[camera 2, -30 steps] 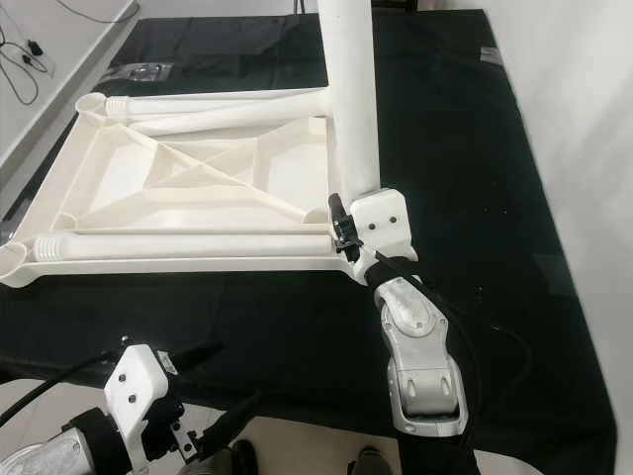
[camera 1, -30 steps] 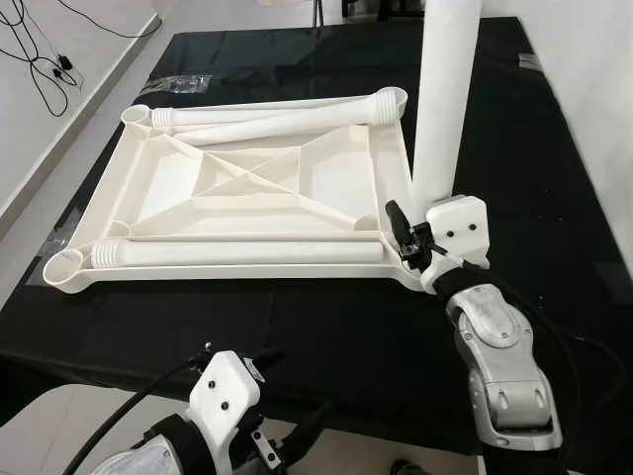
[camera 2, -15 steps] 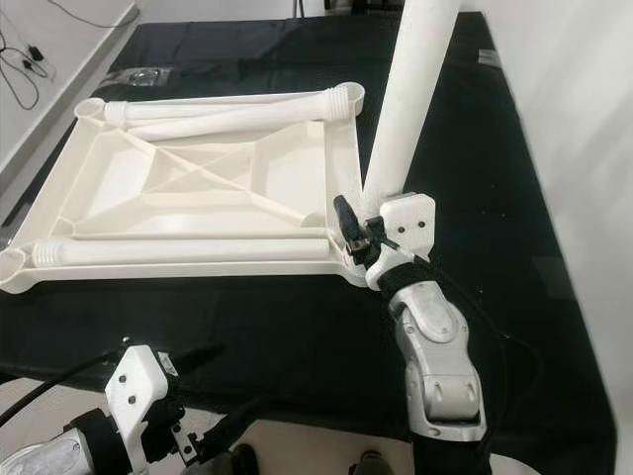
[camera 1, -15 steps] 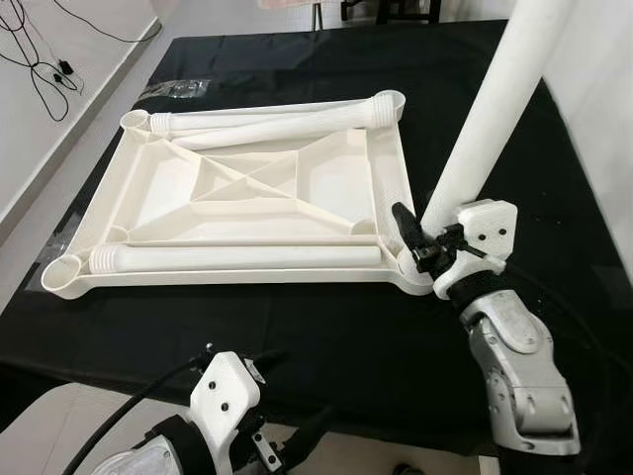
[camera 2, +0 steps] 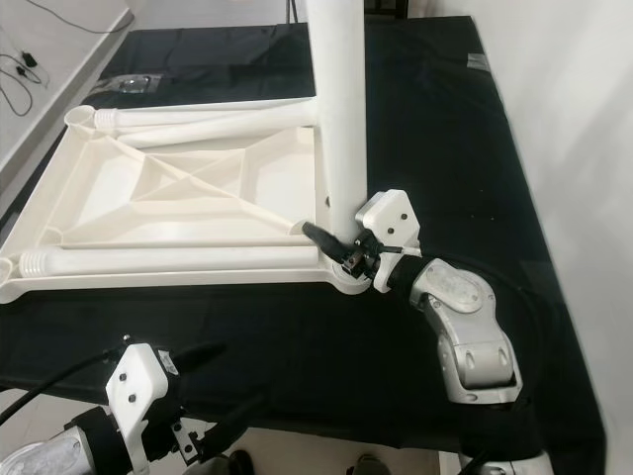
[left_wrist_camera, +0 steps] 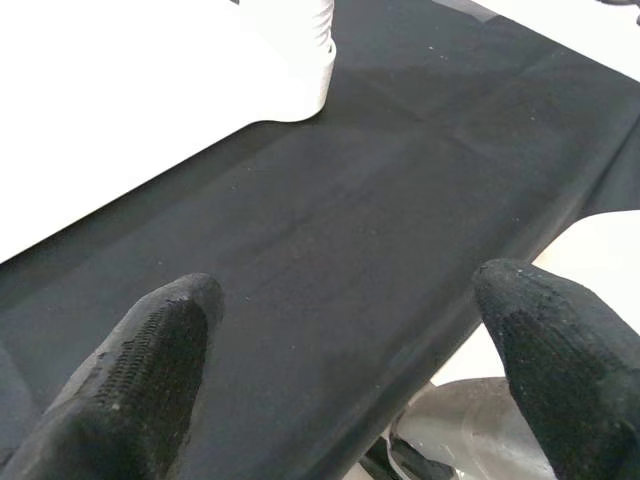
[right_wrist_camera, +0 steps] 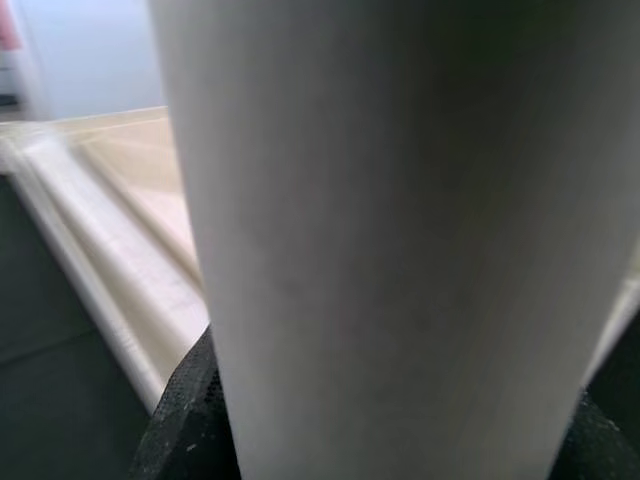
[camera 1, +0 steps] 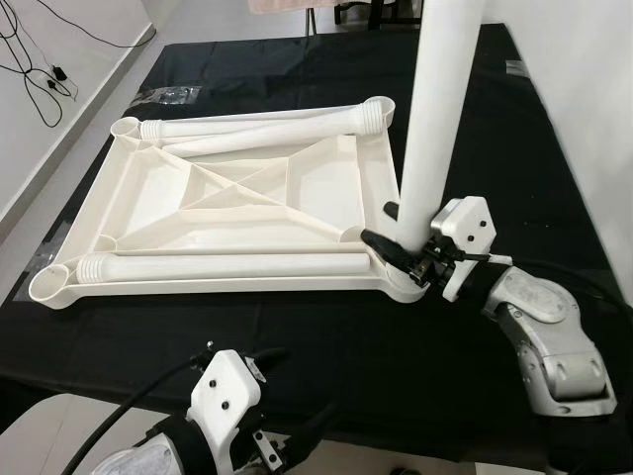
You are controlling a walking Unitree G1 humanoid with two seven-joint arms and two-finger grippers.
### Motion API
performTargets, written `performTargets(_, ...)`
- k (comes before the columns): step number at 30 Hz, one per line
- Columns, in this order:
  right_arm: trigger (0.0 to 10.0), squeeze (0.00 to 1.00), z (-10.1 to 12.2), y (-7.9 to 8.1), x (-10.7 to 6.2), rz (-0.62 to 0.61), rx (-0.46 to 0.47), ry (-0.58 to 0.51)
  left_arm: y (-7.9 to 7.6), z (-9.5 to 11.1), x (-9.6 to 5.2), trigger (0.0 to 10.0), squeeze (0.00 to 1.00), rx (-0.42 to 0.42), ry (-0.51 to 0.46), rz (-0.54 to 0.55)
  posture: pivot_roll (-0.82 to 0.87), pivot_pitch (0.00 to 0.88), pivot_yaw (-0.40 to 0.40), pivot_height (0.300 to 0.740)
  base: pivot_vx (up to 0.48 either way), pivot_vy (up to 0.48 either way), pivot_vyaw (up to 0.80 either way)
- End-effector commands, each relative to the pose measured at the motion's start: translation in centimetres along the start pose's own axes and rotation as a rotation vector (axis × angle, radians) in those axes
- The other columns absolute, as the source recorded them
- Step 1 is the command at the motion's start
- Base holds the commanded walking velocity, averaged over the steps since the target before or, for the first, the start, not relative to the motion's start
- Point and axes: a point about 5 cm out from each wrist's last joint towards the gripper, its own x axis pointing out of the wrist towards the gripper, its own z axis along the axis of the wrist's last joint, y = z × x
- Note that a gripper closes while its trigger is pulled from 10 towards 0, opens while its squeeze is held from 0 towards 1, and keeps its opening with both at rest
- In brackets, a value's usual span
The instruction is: Building children table
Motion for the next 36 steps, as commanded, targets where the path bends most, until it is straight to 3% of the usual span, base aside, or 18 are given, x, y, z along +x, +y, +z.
performTargets(1,10.0,0.00,-3.0,2.0,0.3,0.152,0.164,0.107,-0.1,-0.5,-0.1,10.0,0.00,-0.018,0.028,-0.001,-0.03,0.261,0.078,0.740,0.000,0.000,0.00)
performTargets(3,10.0,0.00,-2.1,2.0,0.5,0.283,0.224,0.041,-0.1,-0.5,-0.1,10.0,0.00,-0.018,0.027,0.001,-0.03,0.263,0.075,0.740,0.000,0.000,0.00)
performTargets(4,10.0,0.00,-2.1,2.0,0.5,0.283,0.224,0.041,-0.1,-0.5,-0.1,10.0,0.00,-0.018,0.027,0.001,-0.03,0.263,0.075,0.740,0.000,0.000,0.00)
performTargets(5,10.0,0.00,-1.5,2.2,0.6,0.384,0.271,-0.011,-0.1,-0.5,-0.2,10.0,0.00,-0.019,0.027,0.003,-0.02,0.265,0.073,0.740,0.000,0.000,0.00)
performTargets(9,10.0,0.00,-1.4,2.3,0.7,0.412,0.281,-0.022,-0.1,-0.5,-0.2,10.0,0.00,-0.019,0.027,0.004,-0.02,0.266,0.073,0.740,0.000,0.000,0.00)
performTargets(15,10.0,0.00,-2.6,2.6,1.4,0.313,0.328,-0.068,-0.3,-0.4,-0.4,10.0,0.00,-0.022,0.028,0.008,-0.02,0.277,0.073,0.740,0.000,0.000,0.00)
performTargets(25,10.0,0.00,-3.8,3.3,0.6,0.269,0.237,-0.028,-0.4,-0.3,-0.6,10.0,0.00,-0.030,0.032,-0.001,-0.02,0.288,0.086,0.740,0.000,0.000,0.00)
performTargets(26,10.0,0.00,-4.3,3.0,0.5,0.261,0.189,0.001,-0.5,-0.3,-0.6,10.0,0.00,-0.031,0.033,-0.003,-0.01,0.289,0.088,0.740,0.000,0.000,0.00)
performTargets(30,10.0,0.00,-4.4,2.8,0.4,0.302,0.124,0.024,-0.5,-0.3,-0.7,10.0,0.00,-0.032,0.034,-0.004,-0.01,0.291,0.089,0.740,0.000,0.000,0.00)
performTargets(36,10.0,0.00,-3.7,2.8,0.5,0.501,0.093,0.032,-0.5,-0.3,-0.8,10.0,0.00,-0.034,0.037,-0.004,-0.01,0.296,0.090,0.740,0.000,0.000,0.00)
